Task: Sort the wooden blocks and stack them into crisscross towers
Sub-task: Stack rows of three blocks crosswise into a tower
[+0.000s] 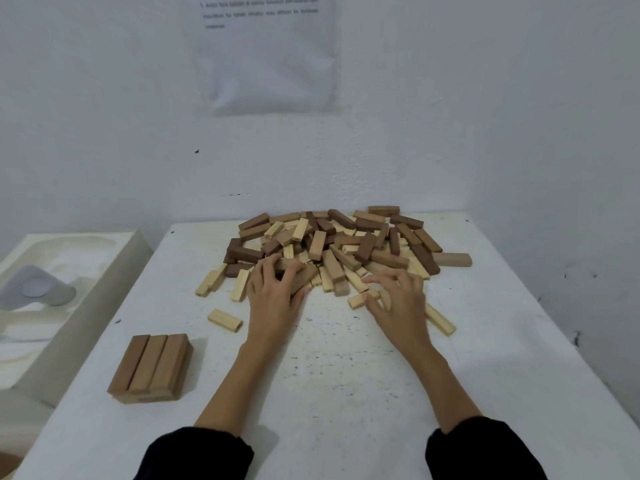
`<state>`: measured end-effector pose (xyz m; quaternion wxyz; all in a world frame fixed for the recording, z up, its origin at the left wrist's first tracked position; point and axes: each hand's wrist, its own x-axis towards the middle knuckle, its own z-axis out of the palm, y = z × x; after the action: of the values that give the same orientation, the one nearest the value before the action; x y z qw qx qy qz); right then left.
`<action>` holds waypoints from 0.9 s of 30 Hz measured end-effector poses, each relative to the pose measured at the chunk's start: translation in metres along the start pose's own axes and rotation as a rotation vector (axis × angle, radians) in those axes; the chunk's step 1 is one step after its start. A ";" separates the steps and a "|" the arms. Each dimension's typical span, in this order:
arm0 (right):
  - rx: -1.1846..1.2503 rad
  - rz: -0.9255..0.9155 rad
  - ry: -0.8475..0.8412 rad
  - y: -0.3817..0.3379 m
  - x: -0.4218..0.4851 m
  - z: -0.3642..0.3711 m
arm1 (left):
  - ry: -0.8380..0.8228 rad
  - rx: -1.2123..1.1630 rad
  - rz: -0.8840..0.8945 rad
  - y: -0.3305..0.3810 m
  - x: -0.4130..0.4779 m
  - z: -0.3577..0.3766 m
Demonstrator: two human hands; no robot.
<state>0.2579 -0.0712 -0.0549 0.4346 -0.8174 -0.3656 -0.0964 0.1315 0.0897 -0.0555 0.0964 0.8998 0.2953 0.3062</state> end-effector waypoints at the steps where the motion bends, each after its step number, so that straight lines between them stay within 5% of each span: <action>1: -0.011 0.009 0.051 -0.001 0.002 0.000 | 0.001 -0.004 0.001 0.000 0.000 0.000; 8: -0.154 0.059 0.289 0.008 0.015 0.002 | 0.017 -0.045 0.003 -0.001 -0.002 0.001; 17: -0.308 0.238 0.117 0.014 0.032 0.004 | -0.045 -0.023 -0.055 0.001 -0.003 -0.001; 23: 0.015 -0.153 0.259 -0.005 0.010 -0.007 | -0.004 -0.034 -0.079 0.001 -0.003 -0.003; 27: 0.152 -0.162 0.160 -0.017 -0.018 -0.009 | -0.034 -0.057 -0.061 -0.001 -0.002 -0.003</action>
<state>0.2345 -0.0812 -0.0469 0.5136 -0.7397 -0.4010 -0.1680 0.1277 0.0890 -0.0541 0.1362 0.8924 0.3120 0.2962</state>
